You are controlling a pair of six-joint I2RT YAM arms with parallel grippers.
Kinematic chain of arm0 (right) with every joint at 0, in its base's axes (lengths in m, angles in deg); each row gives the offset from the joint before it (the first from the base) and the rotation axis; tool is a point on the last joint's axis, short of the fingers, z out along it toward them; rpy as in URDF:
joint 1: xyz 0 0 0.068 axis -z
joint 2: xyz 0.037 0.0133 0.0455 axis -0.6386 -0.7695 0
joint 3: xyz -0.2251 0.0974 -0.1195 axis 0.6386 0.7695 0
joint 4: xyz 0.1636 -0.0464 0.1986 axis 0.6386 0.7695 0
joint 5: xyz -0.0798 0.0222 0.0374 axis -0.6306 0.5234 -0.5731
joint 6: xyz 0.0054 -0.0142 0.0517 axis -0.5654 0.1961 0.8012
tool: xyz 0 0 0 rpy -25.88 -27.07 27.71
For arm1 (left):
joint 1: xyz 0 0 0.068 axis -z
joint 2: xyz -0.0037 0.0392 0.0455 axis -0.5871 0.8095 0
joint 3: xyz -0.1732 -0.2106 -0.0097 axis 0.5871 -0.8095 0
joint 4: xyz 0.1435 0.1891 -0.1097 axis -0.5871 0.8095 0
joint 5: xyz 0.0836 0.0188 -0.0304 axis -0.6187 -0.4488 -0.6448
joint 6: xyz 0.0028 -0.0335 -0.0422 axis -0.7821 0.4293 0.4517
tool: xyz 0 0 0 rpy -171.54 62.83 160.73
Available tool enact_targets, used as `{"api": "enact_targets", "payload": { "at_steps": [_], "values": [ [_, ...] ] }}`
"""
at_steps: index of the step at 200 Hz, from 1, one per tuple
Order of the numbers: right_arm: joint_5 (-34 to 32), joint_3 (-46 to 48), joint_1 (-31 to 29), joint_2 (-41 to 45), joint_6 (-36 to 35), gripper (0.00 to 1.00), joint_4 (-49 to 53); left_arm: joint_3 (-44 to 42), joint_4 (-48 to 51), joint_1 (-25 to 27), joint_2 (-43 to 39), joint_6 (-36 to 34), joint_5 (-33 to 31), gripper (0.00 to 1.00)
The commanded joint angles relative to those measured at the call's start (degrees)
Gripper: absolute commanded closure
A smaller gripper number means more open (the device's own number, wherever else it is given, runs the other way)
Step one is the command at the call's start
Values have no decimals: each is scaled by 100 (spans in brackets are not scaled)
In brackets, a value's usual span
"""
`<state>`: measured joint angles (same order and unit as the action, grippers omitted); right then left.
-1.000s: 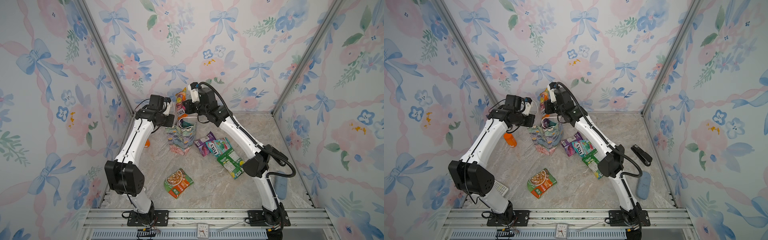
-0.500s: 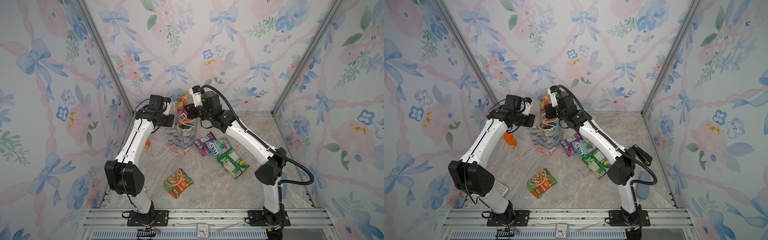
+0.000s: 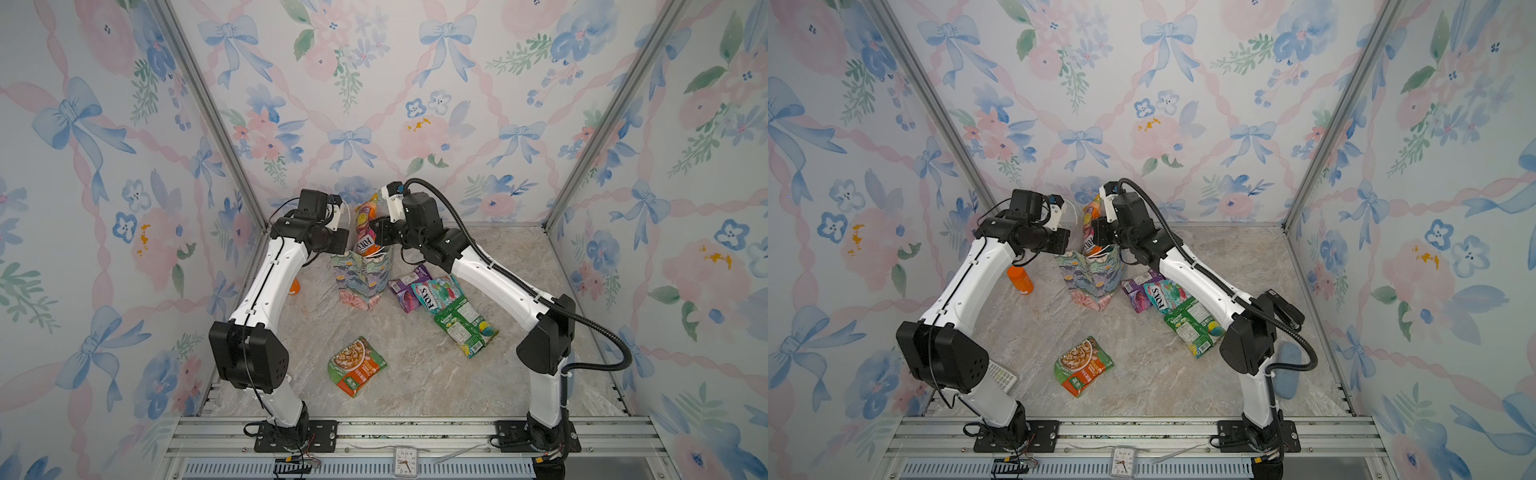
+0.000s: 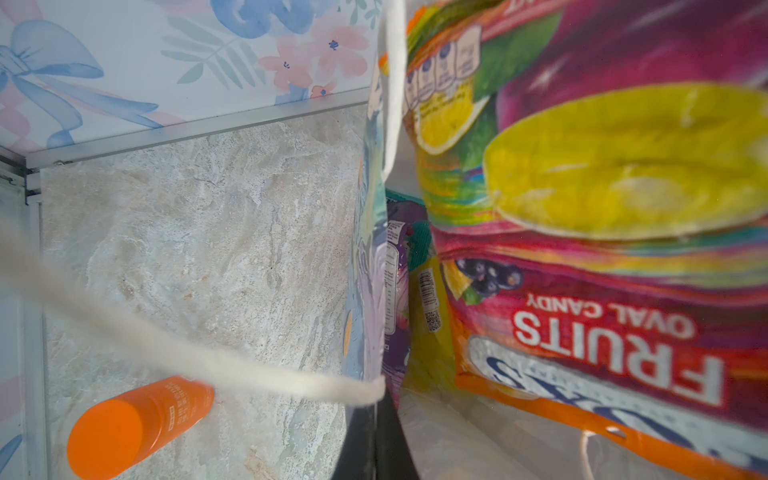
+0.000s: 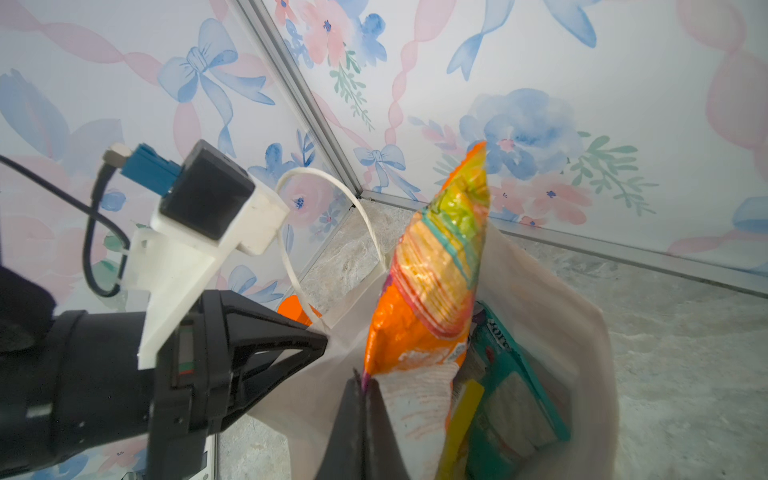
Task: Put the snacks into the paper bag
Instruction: 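Lower the orange packet into the bag opening beside the left gripper, then open the right gripper and withdraw it from the bag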
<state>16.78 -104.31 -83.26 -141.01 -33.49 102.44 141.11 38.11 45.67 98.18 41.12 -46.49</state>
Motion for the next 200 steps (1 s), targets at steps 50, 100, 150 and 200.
{"api": "enact_targets", "payload": {
  "at_steps": [50,100,150,200],
  "values": [
    [76,116,-45,196,345,100,-612,-102,125,-26,-159,31,49,100],
    [86,122,49,116,527,86,-642,-107,128,-23,-165,31,40,100],
    [-121,528,187,505,521,39,-864,-120,130,-24,-163,24,9,100],
    [-347,1036,425,1150,130,18,-812,-124,126,-25,-154,16,-30,100]
  ]
}}
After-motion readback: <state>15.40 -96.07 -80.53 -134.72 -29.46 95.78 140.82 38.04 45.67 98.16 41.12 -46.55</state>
